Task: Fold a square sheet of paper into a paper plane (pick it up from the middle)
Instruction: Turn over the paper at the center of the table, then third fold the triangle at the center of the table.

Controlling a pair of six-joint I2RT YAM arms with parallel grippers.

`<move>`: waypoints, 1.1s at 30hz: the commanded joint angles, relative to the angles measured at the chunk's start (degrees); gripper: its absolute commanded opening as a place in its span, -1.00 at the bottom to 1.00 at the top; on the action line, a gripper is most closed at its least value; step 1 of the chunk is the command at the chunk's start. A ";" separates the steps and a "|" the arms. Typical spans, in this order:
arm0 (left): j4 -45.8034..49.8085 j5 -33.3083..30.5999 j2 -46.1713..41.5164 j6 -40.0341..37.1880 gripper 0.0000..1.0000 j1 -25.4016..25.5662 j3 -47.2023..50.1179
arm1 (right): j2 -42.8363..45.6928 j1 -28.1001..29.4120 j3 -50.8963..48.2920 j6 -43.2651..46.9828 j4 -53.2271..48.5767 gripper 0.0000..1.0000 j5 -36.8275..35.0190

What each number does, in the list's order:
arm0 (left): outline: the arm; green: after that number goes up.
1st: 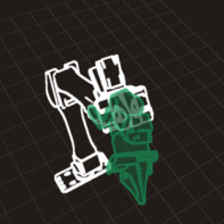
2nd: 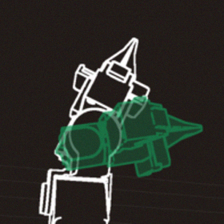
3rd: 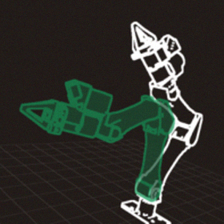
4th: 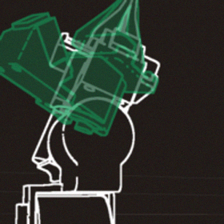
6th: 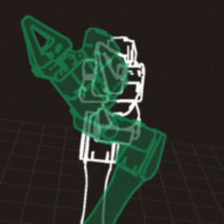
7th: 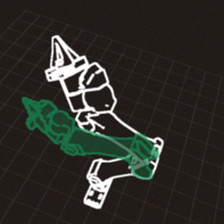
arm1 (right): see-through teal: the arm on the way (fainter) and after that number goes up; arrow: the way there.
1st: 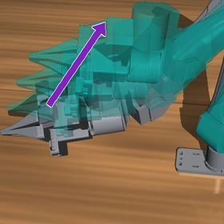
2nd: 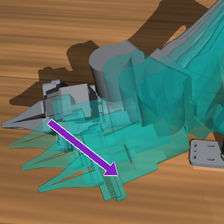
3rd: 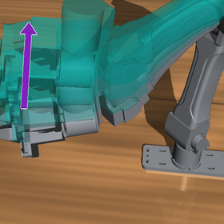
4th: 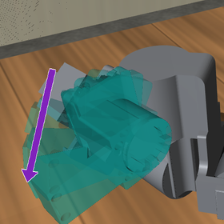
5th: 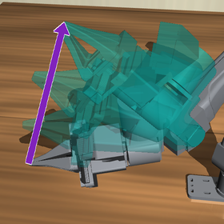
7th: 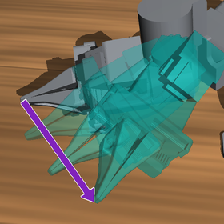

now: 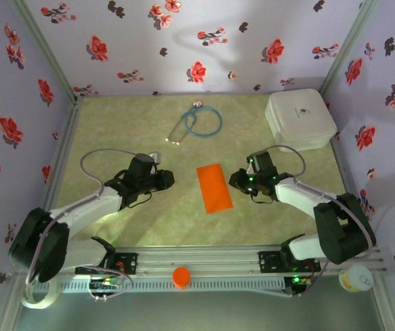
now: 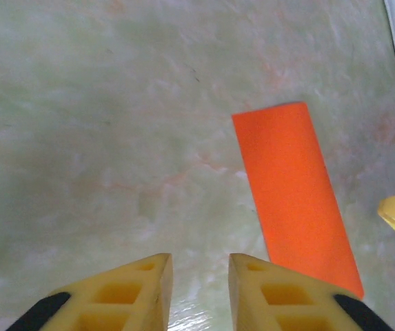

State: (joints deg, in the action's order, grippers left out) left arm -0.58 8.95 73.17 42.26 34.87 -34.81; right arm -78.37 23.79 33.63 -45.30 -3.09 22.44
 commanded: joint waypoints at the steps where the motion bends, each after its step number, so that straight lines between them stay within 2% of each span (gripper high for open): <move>1: -5.35 7.08 3.82 3.90 -0.47 0.43 -1.61 | -1.75 -0.19 -0.01 -1.60 6.56 -0.67 9.46; 7: -6.71 9.69 9.40 5.06 -0.42 1.67 -4.15 | -6.87 -0.15 -0.17 -4.14 10.57 -0.73 11.97; 11: -7.20 11.12 11.98 5.28 -0.39 2.37 -5.27 | -9.68 -0.15 -0.63 -4.21 10.29 -0.71 10.77; 15: -8.94 12.39 14.07 6.19 -0.33 2.72 -5.70 | -13.19 -0.06 -3.51 -8.00 16.68 -0.71 12.01; 22: -9.96 15.30 18.42 7.27 -0.23 3.53 -7.63 | -14.14 1.57 -6.43 -12.04 16.85 -0.71 8.41; 26: -11.27 16.82 21.46 8.55 -0.24 4.37 -8.90 | -14.21 3.47 -7.06 -13.78 16.98 -0.70 6.63; 33: -9.64 18.60 27.55 9.71 -0.40 6.26 -12.75 | -12.92 4.16 -7.19 -15.13 16.24 -0.72 4.52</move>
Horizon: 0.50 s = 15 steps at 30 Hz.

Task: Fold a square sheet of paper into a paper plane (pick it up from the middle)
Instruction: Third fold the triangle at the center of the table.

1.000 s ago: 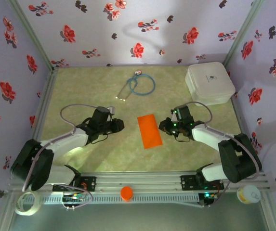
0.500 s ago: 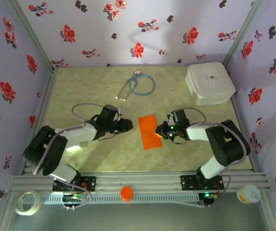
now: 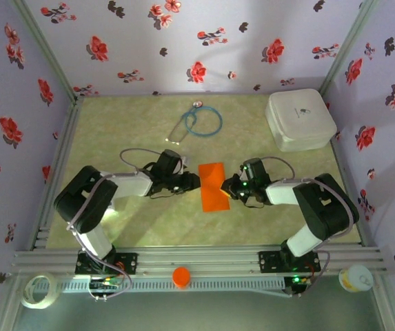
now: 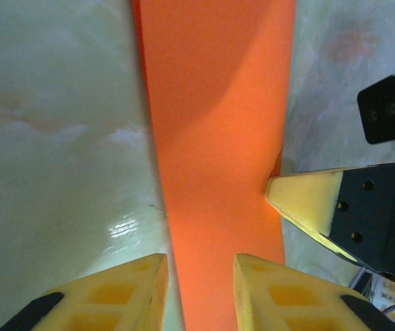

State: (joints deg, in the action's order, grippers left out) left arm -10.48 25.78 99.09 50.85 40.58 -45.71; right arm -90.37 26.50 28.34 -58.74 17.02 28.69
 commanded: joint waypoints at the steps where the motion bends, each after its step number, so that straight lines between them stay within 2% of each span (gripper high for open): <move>1: 0.49 1.73 2.31 1.59 -0.40 0.64 -2.12 | -0.66 1.45 -1.80 -1.68 -4.28 -0.72 -1.81; 4: 2.55 1.75 4.02 3.03 -0.40 0.73 -3.42 | -0.32 1.45 -1.53 -1.29 -5.94 -0.72 -2.60; 10: 12.66 1.63 6.81 2.15 -0.41 1.01 -8.38 | -0.68 1.50 -1.43 -1.20 -6.49 -0.73 -2.94; 15: 14.18 1.64 7.67 2.52 -0.41 1.43 -9.29 | -1.02 1.47 -1.27 -1.11 -6.94 -0.73 -3.26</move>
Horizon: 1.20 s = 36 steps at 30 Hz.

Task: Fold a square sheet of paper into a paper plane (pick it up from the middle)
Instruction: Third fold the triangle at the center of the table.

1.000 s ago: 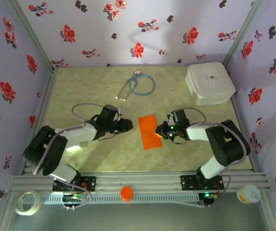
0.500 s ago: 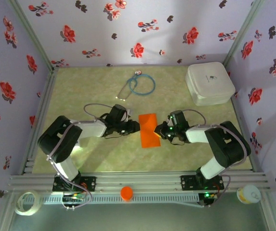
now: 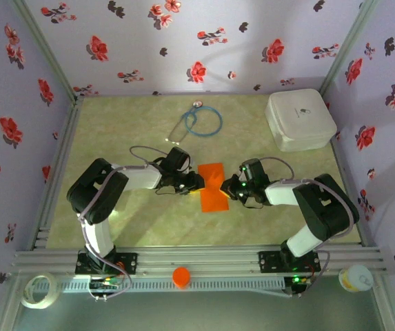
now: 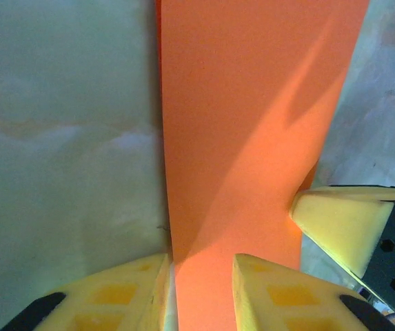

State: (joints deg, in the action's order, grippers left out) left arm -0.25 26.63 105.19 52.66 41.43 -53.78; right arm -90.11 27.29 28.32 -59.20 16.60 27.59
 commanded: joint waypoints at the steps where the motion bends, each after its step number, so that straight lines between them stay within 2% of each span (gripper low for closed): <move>1: 4.47 1.03 1.83 0.51 -0.40 0.67 -1.56 | -1.29 0.70 -1.11 -0.57 -6.84 -0.73 -2.17; 6: 5.89 1.31 2.64 -0.05 -0.41 1.05 -2.82 | -1.21 0.75 -0.72 -0.13 -7.33 -0.73 -1.84; 11: 3.48 3.23 2.70 -0.26 -0.43 1.12 -2.69 | -1.09 0.73 -0.84 -0.07 -7.20 -0.73 -1.85; 26: -1.35 3.23 1.40 1.66 -0.47 0.71 -0.33 | -0.79 0.66 -1.06 -0.04 -7.02 -0.73 -1.76; 32: -1.78 2.25 -0.02 2.09 -0.60 0.32 0.56 | -0.78 0.66 -1.04 0.04 -6.39 -0.70 -1.37; 36: -1.75 1.17 -0.91 2.42 -0.72 0.06 1.33 | 0.59 0.70 -2.24 -0.72 -1.16 -0.62 0.29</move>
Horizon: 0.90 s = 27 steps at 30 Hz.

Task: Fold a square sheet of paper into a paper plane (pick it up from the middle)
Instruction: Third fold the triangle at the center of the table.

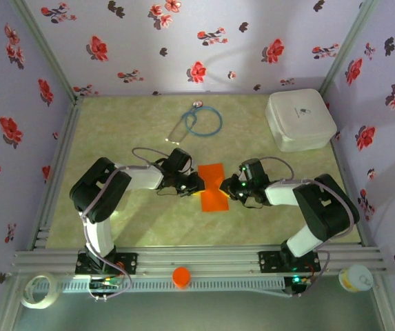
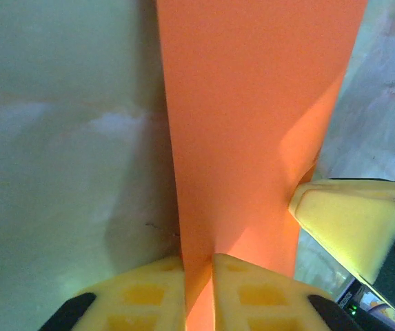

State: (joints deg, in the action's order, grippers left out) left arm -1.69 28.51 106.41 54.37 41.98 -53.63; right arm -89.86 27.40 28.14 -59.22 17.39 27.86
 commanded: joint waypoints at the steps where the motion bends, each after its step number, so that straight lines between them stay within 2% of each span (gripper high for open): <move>1: -0.46 -1.05 -2.49 0.92 -0.74 -0.55 1.52 | 0.98 0.55 -2.11 -0.55 -1.45 -0.59 0.25; 6: -1.03 -1.11 -4.57 1.17 -0.86 -1.23 2.90 | 5.96 0.64 -2.18 0.92 -2.37 -0.39 -1.49; 9: -1.29 -0.53 -5.90 1.52 -0.87 -1.81 4.31 | 12.76 1.27 -3.12 3.11 -5.83 -0.26 -7.16; 13: -2.66 1.63 -6.73 2.22 -0.90 -2.53 5.62 | 22.38 5.02 -2.78 11.53 -14.08 -0.18 -17.53; 16: -2.57 2.72 -6.84 2.15 -0.90 -2.77 5.71 | 25.81 7.26 -2.44 17.40 -16.63 -0.14 -19.81; 18: -2.44 2.70 -7.09 2.41 -0.92 -2.98 5.94 | 26.42 9.64 -2.29 21.54 -17.20 -0.11 -20.46; 19: -2.29 2.76 -7.18 2.64 -0.93 -3.16 6.05 | 26.34 10.84 -2.51 23.18 -16.52 -0.03 -20.26; 22: -2.01 2.81 -7.62 2.94 -0.94 -3.49 6.38 | 24.55 14.39 -4.01 26.06 -11.59 0.09 -19.78; 27: -0.21 3.78 -8.62 2.35 -0.95 -4.07 6.25 | 21.66 24.18 -2.22 35.68 -9.75 0.13 -28.76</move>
State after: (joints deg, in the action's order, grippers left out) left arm -3.14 30.55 100.01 56.66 38.48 -47.64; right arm -67.13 47.55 25.28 -32.36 5.72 5.87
